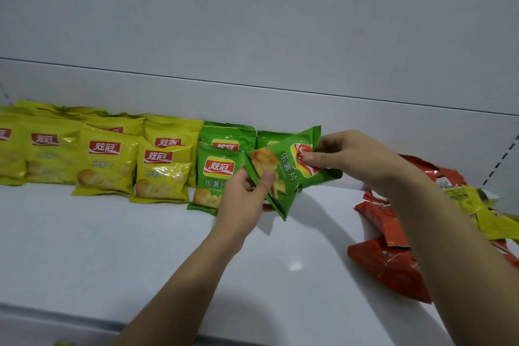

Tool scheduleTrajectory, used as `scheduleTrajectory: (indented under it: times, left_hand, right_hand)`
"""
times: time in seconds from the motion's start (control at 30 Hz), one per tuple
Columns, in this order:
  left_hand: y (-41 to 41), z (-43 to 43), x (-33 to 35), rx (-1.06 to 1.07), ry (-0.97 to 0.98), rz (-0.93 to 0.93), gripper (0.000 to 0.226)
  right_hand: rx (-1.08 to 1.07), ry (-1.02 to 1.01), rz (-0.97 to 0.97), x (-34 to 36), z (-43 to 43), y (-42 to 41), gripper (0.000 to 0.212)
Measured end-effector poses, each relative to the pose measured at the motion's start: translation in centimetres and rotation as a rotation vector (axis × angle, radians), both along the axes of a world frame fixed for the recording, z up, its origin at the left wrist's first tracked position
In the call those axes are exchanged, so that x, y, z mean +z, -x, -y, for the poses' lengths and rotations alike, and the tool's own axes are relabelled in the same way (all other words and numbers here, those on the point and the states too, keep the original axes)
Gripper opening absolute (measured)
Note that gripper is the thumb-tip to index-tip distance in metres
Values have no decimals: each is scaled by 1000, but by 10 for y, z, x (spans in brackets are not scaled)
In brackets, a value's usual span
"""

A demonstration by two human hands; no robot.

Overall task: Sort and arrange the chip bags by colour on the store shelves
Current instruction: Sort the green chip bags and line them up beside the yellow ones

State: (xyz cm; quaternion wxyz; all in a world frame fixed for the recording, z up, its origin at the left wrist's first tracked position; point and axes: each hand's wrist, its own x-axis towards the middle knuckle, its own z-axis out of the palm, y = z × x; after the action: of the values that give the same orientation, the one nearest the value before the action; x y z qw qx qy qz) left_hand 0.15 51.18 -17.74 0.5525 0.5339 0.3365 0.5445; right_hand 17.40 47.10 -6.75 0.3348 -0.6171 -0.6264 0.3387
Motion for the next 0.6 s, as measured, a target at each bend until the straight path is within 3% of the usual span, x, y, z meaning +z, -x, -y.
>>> scheduleTrajectory:
  times: [0.07, 0.2, 0.33, 0.47, 0.6]
  left_hand:
    - [3, 4, 3, 11, -42, -3, 15]
    - [9, 8, 5, 30, -136, -49, 14]
    - [18, 7, 3, 76, -202, -133, 24]
    - [28, 4, -1, 110, -147, -118, 35]
    - [37, 6, -7, 50, 17, 28, 33]
  right_hand:
    - [22, -7, -71, -2, 0, -2, 18]
    - [-21, -13, -139, -10, -5, -8, 35]
    - [-23, 16, -191, -17, -5, -8, 20]
    - [-27, 60, -229, -18, -8, -15, 15]
    - [-65, 38, -201, -17, -9, -19, 15]
